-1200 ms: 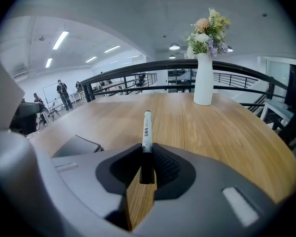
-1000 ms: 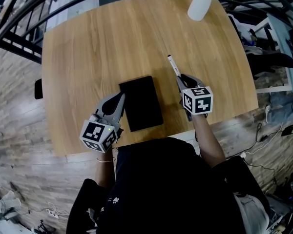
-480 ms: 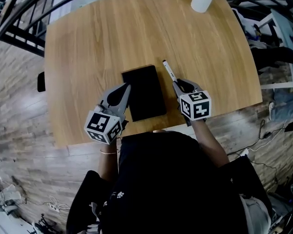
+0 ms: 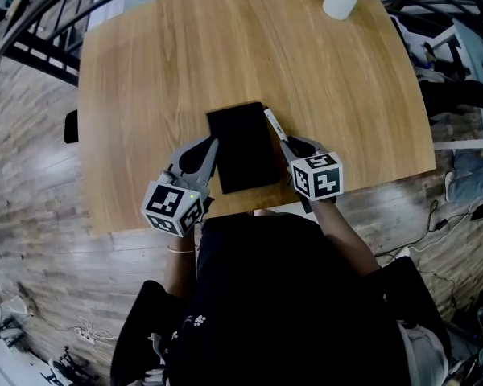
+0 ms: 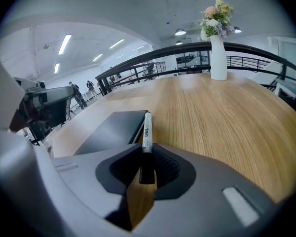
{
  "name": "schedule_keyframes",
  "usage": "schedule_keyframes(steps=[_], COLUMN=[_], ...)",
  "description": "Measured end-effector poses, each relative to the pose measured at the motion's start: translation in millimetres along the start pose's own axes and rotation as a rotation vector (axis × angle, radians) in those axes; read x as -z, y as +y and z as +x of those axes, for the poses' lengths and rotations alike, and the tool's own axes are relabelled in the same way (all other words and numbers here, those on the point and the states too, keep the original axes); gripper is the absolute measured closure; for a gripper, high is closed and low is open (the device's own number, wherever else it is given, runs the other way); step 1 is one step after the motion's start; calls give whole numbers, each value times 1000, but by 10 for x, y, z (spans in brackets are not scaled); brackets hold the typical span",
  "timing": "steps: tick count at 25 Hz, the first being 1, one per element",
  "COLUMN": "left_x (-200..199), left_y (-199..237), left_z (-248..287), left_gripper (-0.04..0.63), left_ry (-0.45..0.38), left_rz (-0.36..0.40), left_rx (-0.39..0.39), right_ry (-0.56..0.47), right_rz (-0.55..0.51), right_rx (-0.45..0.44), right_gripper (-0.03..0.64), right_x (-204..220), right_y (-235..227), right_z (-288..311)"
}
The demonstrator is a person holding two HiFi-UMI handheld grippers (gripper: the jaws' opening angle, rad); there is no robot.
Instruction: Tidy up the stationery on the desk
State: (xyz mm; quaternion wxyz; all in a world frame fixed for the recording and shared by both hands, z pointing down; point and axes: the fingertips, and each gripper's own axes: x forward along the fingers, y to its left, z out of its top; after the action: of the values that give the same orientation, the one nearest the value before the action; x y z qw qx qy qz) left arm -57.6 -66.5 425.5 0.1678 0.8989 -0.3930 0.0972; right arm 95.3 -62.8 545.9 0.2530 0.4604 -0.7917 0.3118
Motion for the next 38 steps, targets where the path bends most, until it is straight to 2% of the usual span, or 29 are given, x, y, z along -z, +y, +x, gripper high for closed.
schedule_keyframes(steps=[10, 15, 19, 23, 30, 38], left_x=[-17, -5, -19, -32, -59, -13], left_y=[33, 82, 92, 89, 116, 135], left_z=[-51, -85, -88, -69, -97, -126], left_gripper=[600, 600, 600, 600, 600, 600], left_ry=[-17, -19, -24, -28, -31, -26], left_rz=[-10, -19, -19, -18, -17, -23], left_rx=[-19, -23, -25, -24, -24, -34], right_ry=[60, 47, 55, 66, 69, 53], right_rz=[4, 94, 123, 148, 136, 147], right_rx=[-49, -46, -43, -81, -103, -122], right_gripper=[540, 540, 540, 531, 506, 526], right_x=[115, 123, 138, 146, 121, 130], right_y=[129, 109, 95, 158, 212, 219], right_z=[34, 53, 55, 76, 59, 65])
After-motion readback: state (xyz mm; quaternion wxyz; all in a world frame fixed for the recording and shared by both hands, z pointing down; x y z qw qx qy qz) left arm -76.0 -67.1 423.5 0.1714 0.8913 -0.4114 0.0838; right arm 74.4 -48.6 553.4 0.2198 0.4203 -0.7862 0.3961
